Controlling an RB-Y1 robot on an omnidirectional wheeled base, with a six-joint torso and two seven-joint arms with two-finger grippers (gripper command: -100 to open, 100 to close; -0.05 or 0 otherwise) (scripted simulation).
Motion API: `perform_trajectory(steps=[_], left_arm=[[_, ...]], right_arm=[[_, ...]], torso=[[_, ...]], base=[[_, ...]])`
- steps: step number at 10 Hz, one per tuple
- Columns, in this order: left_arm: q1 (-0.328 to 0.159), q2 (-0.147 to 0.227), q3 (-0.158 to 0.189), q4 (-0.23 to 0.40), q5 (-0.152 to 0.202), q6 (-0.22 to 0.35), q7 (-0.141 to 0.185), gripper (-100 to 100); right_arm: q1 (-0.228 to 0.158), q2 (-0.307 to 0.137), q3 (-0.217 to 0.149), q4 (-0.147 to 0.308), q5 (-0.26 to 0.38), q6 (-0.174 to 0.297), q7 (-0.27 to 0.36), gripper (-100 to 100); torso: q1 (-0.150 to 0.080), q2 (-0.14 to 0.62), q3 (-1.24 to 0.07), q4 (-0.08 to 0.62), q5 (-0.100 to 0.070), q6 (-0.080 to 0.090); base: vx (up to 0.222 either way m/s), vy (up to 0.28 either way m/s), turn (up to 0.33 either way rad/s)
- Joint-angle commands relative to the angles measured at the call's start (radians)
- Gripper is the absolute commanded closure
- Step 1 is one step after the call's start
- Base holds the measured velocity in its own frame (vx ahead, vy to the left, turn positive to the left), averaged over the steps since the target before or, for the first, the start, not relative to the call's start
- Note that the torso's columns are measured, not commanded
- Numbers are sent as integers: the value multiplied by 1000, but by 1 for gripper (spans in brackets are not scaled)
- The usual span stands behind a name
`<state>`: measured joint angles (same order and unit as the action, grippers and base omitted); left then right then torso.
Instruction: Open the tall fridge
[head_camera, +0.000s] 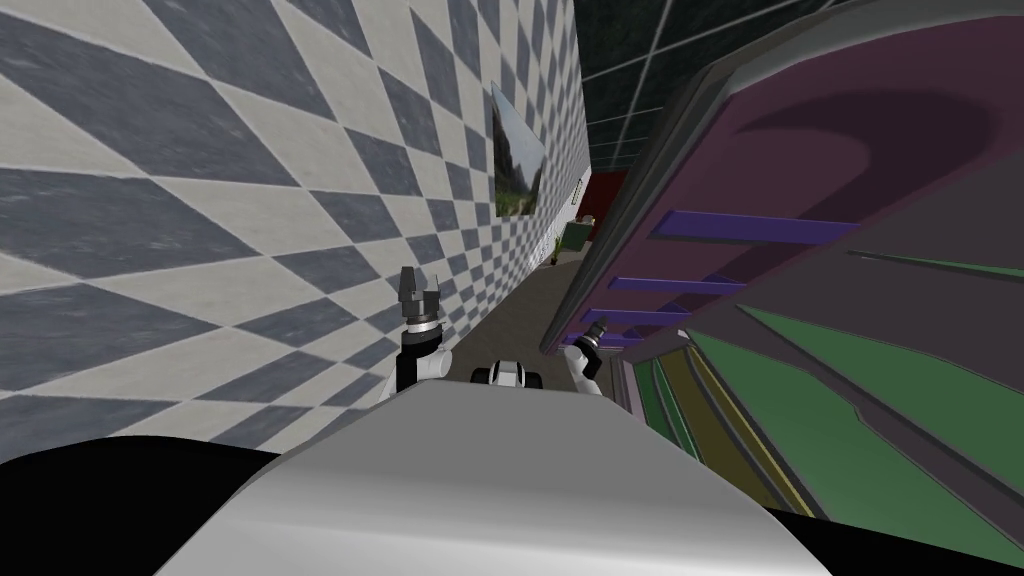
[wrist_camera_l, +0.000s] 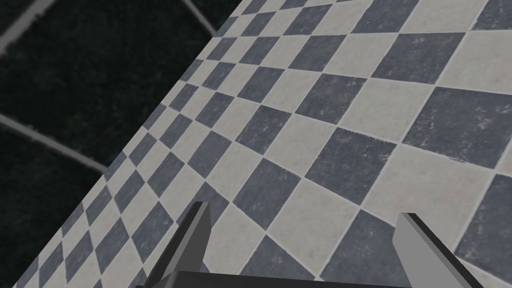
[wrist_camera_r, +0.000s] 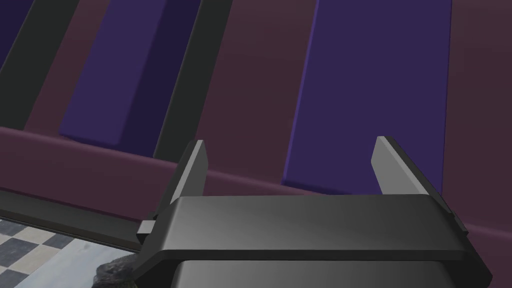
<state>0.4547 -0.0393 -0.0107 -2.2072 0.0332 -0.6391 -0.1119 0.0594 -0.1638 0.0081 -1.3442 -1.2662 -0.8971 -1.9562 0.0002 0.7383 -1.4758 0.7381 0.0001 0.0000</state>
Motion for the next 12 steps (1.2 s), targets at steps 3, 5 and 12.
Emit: perform_trajectory(steps=[3, 5, 12], left_arm=[[0, 0, 0, 0, 0, 0, 0, 0], [0, 0, 0, 0, 0, 0, 0, 0], [0, 0, 0, 0, 0, 0, 0, 0]], right_arm=[[5, 79, -25, -1, -17, -36, -6, -100], [6, 125, -28, -1, -20, -42, -8, -100], [-19, 166, -45, -13, -55, -32, 32, -100]], torso=[[-2, 1, 0, 0, 0, 0], [-3, 4, 2, 1, -1, 0], [-1, -1, -1, 0, -1, 0]], base=[[153, 86, -19], [56, 26, -8], [15, -3, -2]])
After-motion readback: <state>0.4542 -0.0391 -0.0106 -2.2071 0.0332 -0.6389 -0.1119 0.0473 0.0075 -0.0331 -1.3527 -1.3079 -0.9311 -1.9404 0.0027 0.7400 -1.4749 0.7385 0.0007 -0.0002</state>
